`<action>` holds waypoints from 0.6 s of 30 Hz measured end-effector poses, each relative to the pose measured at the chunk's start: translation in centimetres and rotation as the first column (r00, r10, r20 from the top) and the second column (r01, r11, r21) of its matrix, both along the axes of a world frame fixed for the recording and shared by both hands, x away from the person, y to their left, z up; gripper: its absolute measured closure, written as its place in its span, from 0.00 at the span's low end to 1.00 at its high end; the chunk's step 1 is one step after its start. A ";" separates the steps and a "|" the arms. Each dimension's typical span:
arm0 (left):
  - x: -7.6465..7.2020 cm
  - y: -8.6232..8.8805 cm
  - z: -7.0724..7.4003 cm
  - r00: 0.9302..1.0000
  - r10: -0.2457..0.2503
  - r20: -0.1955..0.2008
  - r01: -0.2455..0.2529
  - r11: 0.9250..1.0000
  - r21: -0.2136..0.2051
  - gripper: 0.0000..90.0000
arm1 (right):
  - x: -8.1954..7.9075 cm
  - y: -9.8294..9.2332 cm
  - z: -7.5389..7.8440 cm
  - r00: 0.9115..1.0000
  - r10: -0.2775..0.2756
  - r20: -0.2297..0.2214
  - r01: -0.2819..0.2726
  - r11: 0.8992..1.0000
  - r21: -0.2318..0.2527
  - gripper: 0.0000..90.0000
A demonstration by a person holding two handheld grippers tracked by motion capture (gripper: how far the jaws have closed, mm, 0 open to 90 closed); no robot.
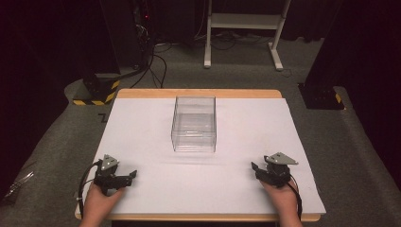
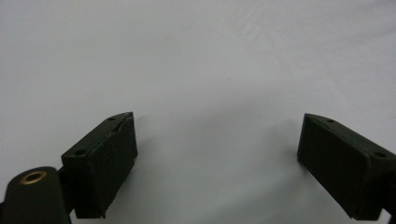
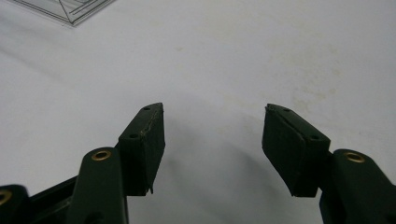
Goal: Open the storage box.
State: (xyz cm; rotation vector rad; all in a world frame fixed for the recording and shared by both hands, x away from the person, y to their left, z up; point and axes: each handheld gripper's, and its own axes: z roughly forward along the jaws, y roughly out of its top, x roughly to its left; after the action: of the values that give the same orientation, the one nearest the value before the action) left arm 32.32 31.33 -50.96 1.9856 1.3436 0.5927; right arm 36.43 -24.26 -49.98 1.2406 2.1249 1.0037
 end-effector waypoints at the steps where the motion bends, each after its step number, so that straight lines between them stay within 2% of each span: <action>1: 0.0 0.0 0.0 1.000 0.000 0.000 0.000 1.000 0.000 0.13 | 0.0 0.0 0.0 1.000 0.003 0.004 -0.003 1.000 -0.004 0.45; 18: 0.0 0.0 0.0 1.000 0.000 0.000 0.000 1.000 0.000 0.13 | -0.6 0.4 0.3 0.999 0.004 0.045 -0.003 1.000 -0.021 0.46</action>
State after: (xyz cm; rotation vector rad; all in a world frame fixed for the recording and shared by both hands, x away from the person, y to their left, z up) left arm 32.32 31.33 -50.97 1.9852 1.3436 0.5926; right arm 35.84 -23.89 -49.65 1.1934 2.0989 0.9987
